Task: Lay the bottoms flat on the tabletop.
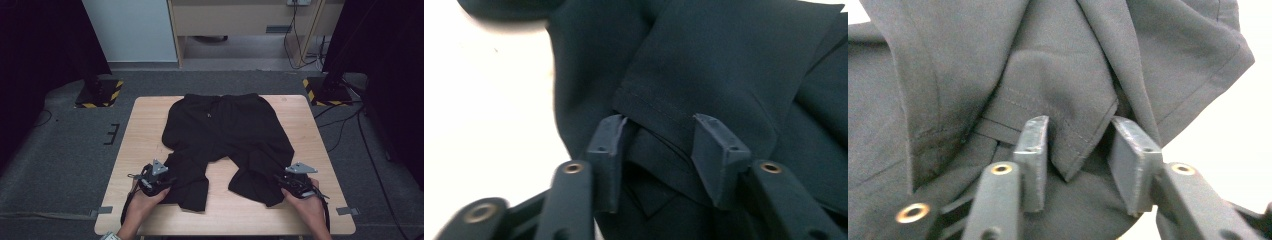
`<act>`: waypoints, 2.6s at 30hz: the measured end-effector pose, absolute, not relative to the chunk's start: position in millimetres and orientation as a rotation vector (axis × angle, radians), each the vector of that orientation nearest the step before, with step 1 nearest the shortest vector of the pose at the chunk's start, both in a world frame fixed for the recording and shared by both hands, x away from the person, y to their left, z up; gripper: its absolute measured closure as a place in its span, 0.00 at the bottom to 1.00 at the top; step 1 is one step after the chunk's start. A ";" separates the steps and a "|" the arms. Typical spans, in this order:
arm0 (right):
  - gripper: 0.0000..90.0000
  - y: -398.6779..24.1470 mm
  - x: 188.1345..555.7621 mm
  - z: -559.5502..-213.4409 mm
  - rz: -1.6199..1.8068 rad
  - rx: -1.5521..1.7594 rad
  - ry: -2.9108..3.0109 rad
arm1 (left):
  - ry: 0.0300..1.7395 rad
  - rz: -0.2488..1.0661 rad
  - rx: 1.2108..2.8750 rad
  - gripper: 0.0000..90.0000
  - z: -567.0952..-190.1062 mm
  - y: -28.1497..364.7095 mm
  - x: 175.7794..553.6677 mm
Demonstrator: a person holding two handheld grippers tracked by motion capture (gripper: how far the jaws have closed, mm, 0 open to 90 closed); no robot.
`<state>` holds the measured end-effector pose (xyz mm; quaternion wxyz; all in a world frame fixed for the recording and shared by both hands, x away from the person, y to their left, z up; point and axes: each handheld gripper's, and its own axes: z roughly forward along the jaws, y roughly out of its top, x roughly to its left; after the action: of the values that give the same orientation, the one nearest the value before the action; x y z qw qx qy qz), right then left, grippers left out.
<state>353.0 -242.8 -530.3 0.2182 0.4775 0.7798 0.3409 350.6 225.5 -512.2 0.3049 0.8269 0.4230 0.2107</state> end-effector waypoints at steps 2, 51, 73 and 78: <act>0.57 -243.2 353.3 -528.6 0.948 1.329 2.144 | 1.108 0.603 2.154 0.52 -508.1 224.9 351.8; 0.95 -234.0 347.3 -496.3 1.043 1.242 2.159 | 1.170 0.617 2.030 0.63 -512.0 242.2 390.2; 0.77 -117.5 385.7 -476.4 1.130 1.053 2.335 | 1.140 0.477 2.069 0.94 -524.8 241.7 406.1; 0.83 -93.3 392.3 -488.1 1.124 1.017 2.407 | 1.134 0.458 2.043 0.98 -520.0 244.8 397.6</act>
<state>392.3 -93.3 -488.1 0.1478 0.3536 0.8369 0.3908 397.6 244.8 -520.0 0.3714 0.7967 0.4421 0.1786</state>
